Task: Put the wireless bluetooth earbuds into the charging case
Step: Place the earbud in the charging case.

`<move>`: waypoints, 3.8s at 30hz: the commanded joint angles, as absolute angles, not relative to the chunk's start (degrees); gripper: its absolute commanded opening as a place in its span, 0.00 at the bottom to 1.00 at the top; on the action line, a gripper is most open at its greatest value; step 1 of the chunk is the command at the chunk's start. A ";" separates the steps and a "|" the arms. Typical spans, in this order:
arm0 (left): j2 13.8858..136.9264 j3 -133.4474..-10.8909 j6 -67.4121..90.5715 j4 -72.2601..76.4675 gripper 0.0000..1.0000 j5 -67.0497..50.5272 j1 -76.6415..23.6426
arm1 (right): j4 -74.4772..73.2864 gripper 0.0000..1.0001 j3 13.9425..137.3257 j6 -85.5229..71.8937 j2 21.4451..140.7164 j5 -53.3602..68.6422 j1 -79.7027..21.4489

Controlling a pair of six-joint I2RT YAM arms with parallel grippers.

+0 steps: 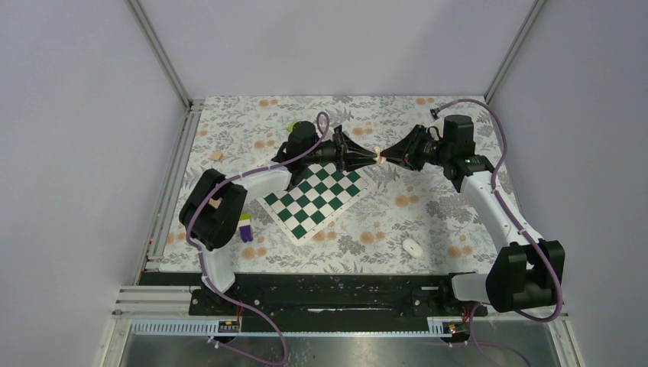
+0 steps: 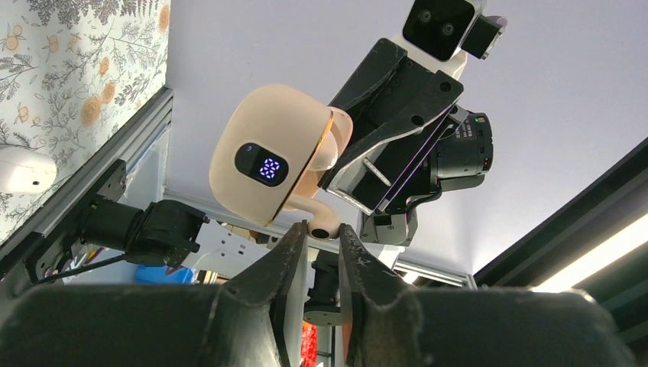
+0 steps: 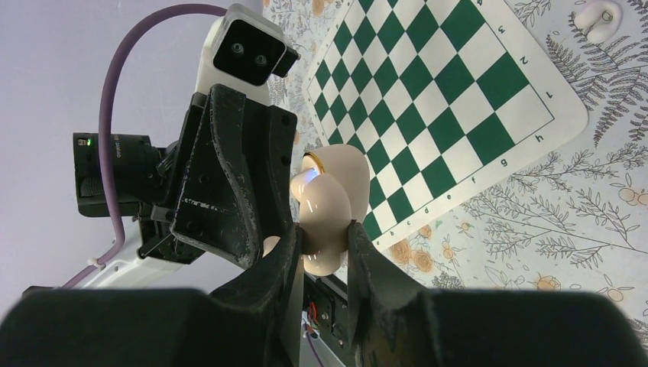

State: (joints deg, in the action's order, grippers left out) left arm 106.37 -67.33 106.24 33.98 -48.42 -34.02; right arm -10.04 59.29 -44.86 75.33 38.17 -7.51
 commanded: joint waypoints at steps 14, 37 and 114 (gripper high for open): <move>103.94 -68.09 102.17 32.93 0.01 -46.29 -33.94 | -8.48 0.00 61.79 -44.94 74.59 39.29 -8.03; 104.92 -68.85 99.42 30.45 0.01 -45.80 -33.47 | -8.69 0.00 62.75 -45.20 74.29 40.78 -8.04; 107.34 -76.64 84.48 12.46 0.31 -52.64 -30.36 | -11.64 0.00 64.54 -41.15 73.62 55.21 -8.01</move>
State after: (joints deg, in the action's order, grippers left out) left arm 105.73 -74.26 86.35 13.82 -54.43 -30.39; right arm -14.52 61.84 -40.69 75.31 48.12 -7.51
